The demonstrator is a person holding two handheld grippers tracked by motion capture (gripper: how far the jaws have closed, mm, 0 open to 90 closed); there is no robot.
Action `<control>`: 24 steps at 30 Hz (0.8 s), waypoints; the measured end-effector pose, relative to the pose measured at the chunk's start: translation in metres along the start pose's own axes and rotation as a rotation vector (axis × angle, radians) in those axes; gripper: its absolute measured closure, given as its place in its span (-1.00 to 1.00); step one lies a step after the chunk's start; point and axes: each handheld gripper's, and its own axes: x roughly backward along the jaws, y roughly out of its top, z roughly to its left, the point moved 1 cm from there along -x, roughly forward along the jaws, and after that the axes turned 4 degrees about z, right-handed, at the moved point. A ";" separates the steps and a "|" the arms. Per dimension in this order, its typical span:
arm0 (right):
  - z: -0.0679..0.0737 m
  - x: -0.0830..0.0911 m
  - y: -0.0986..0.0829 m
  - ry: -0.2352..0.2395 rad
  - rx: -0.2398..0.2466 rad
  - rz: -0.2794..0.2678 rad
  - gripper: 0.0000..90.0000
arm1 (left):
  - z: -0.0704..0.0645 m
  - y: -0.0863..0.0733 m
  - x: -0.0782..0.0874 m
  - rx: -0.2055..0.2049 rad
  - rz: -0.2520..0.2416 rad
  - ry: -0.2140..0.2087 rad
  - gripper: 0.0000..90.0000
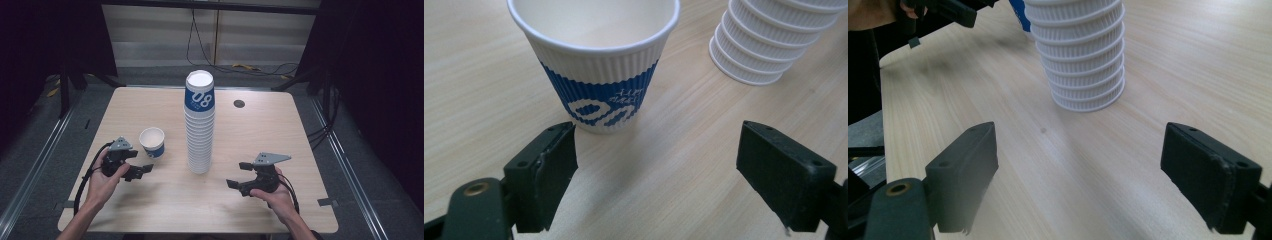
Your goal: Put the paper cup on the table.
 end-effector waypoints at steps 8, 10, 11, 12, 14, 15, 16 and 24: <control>0.006 0.001 0.001 -0.051 0.029 -0.005 -0.66 | -0.017 -0.006 0.000 0.011 -0.048 -0.051 -0.64; 0.006 0.002 0.001 -0.054 0.026 -0.008 -0.66 | -0.022 -0.010 0.002 0.012 -0.064 -0.037 -0.64; 0.006 0.003 0.001 -0.053 0.026 -0.007 -0.66 | -0.024 -0.012 0.002 0.026 -0.077 -0.032 -0.64; 0.006 0.003 0.001 -0.052 0.030 -0.011 -0.66 | -0.025 -0.015 0.003 0.026 -0.079 -0.024 -0.64; 0.007 0.005 0.002 -0.055 0.017 -0.021 -0.66 | -0.027 -0.017 0.004 0.024 -0.087 -0.026 -0.64; 0.007 0.005 0.002 -0.055 0.017 -0.021 -0.66 | -0.030 -0.020 0.004 0.028 -0.094 -0.031 -0.64; 0.009 0.006 0.002 -0.056 0.019 -0.019 -0.63 | -0.035 -0.025 0.004 0.034 -0.102 -0.048 -0.64; 0.010 0.004 -0.004 -0.067 0.016 -0.014 -0.62 | -0.055 -0.038 0.000 0.061 -0.123 -0.082 -0.65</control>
